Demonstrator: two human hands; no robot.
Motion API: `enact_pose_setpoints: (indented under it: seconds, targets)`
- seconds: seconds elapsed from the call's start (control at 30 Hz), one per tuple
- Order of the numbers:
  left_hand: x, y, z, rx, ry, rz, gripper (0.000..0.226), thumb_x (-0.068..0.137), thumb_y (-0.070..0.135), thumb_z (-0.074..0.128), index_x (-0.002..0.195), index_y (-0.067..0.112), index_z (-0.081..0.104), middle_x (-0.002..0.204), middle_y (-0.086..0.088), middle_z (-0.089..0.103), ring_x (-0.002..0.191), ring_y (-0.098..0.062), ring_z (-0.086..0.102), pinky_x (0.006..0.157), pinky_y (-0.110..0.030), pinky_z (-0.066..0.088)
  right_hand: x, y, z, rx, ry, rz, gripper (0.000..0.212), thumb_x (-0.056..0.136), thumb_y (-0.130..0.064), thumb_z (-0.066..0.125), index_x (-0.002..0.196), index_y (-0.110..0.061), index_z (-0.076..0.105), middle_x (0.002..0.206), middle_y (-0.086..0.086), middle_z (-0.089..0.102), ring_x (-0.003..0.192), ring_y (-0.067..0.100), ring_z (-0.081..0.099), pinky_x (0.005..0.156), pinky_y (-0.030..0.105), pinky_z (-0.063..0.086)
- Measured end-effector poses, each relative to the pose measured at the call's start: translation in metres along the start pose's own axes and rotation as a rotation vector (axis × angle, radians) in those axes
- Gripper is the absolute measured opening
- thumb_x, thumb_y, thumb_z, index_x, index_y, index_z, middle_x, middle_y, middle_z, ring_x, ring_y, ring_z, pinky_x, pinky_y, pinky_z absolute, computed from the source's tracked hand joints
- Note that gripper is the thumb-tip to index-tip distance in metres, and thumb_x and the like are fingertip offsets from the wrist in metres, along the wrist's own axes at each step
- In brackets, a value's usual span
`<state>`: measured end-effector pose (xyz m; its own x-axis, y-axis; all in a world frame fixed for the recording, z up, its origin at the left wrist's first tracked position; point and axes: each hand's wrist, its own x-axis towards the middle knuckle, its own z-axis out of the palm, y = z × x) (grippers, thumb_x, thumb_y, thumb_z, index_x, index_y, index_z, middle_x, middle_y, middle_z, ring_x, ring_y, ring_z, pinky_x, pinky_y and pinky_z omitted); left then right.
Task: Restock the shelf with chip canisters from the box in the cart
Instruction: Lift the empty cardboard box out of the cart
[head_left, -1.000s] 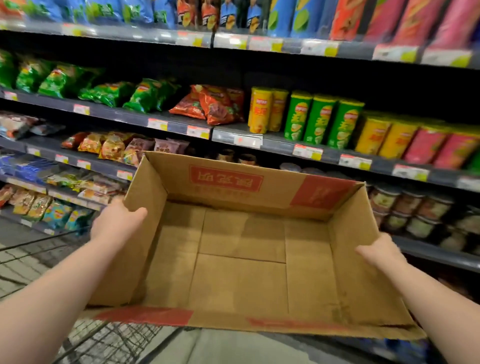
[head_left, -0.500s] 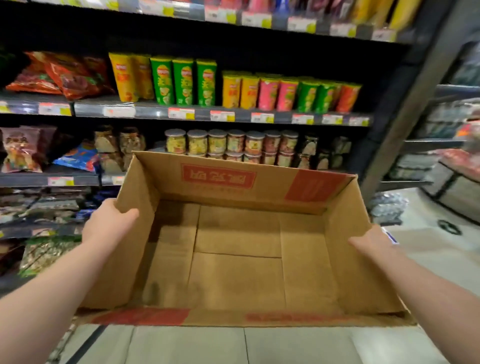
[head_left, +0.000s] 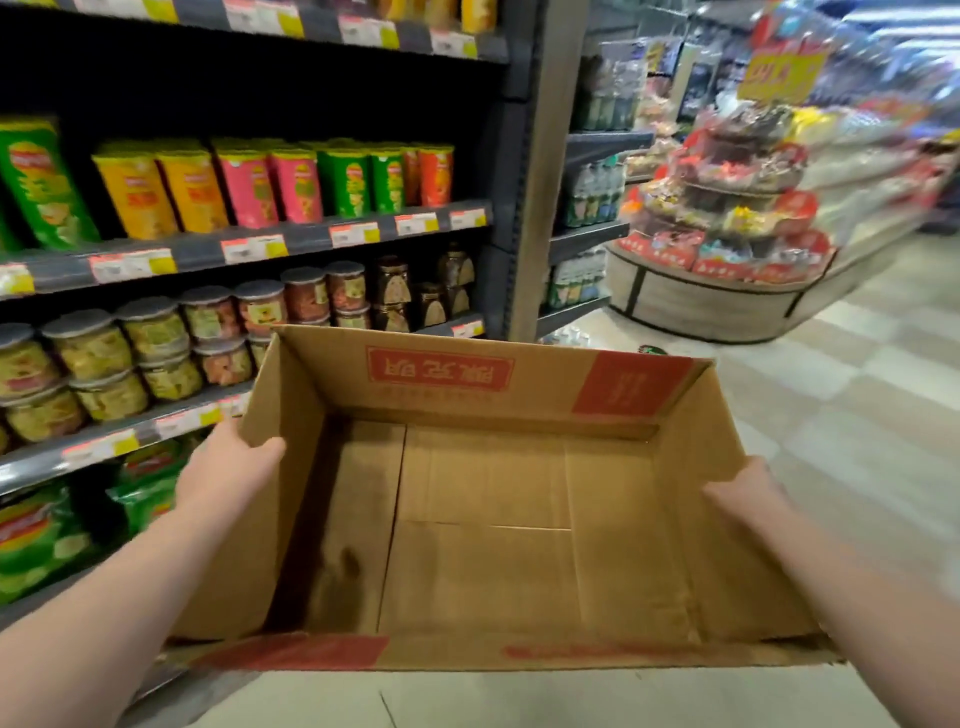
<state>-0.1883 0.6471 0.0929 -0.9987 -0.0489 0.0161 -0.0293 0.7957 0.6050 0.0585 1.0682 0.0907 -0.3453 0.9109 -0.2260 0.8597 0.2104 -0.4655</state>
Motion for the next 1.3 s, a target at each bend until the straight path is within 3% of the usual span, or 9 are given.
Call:
enact_pose_setpoints:
  seconds: [0.33, 0.57, 0.7, 1.07, 1.3]
  targets:
    - [0.082, 0.128, 0.093, -0.011, -0.221, 0.243, 0.050, 0.089, 0.032, 0.057, 0.130, 0.005, 0.047, 0.121, -0.023, 0.059, 0.112, -0.041, 0.054, 0.084, -0.041, 0.043, 0.035, 0.031, -0.028, 0.066, 0.161, 0.314, 0.068, 0.091, -0.028, 0.061, 0.143, -0.006, 0.024, 0.135, 0.022, 0.047, 0.119, 0.042, 0.050, 0.094, 0.044, 0.044]
    - [0.100, 0.193, 0.153, -0.037, -0.328, 0.395, 0.042, 0.088, 0.036, 0.055, 0.122, 0.012, 0.050, 0.106, -0.014, 0.062, 0.095, -0.036, 0.058, 0.081, -0.042, 0.050, 0.031, 0.062, -0.036, 0.099, 0.240, 0.481, 0.066, 0.091, -0.030, 0.060, 0.142, -0.008, 0.026, 0.137, 0.020, 0.047, 0.120, 0.041, 0.050, 0.097, 0.048, 0.045]
    - [0.098, 0.227, 0.187, -0.029, -0.410, 0.449, 0.037, 0.087, 0.037, 0.056, 0.117, 0.015, 0.054, 0.097, -0.008, 0.061, 0.088, -0.032, 0.056, 0.073, -0.037, 0.045, 0.037, 0.082, -0.044, 0.118, 0.252, 0.564, 0.066, 0.091, -0.029, 0.060, 0.142, -0.008, 0.025, 0.136, 0.020, 0.046, 0.119, 0.041, 0.050, 0.095, 0.051, 0.047]
    - [0.073, 0.325, 0.282, 0.002, -0.473, 0.528, 0.044, 0.090, 0.034, 0.055, 0.128, 0.014, 0.049, 0.095, -0.003, 0.056, 0.079, -0.023, 0.050, 0.063, -0.032, 0.038, 0.123, 0.144, -0.070, 0.135, 0.240, 0.628, 0.061, 0.093, -0.028, 0.055, 0.141, -0.007, 0.025, 0.133, 0.021, 0.048, 0.117, 0.042, 0.050, 0.092, 0.048, 0.046]
    - [0.054, 0.395, 0.340, 0.016, -0.506, 0.535, 0.045, 0.090, 0.035, 0.055, 0.128, 0.013, 0.048, 0.096, -0.005, 0.057, 0.084, -0.026, 0.052, 0.072, -0.036, 0.041, 0.202, 0.185, -0.098, 0.188, 0.215, 0.639, 0.060, 0.092, -0.026, 0.056, 0.140, -0.006, 0.027, 0.130, 0.020, 0.049, 0.112, 0.041, 0.052, 0.080, 0.043, 0.045]
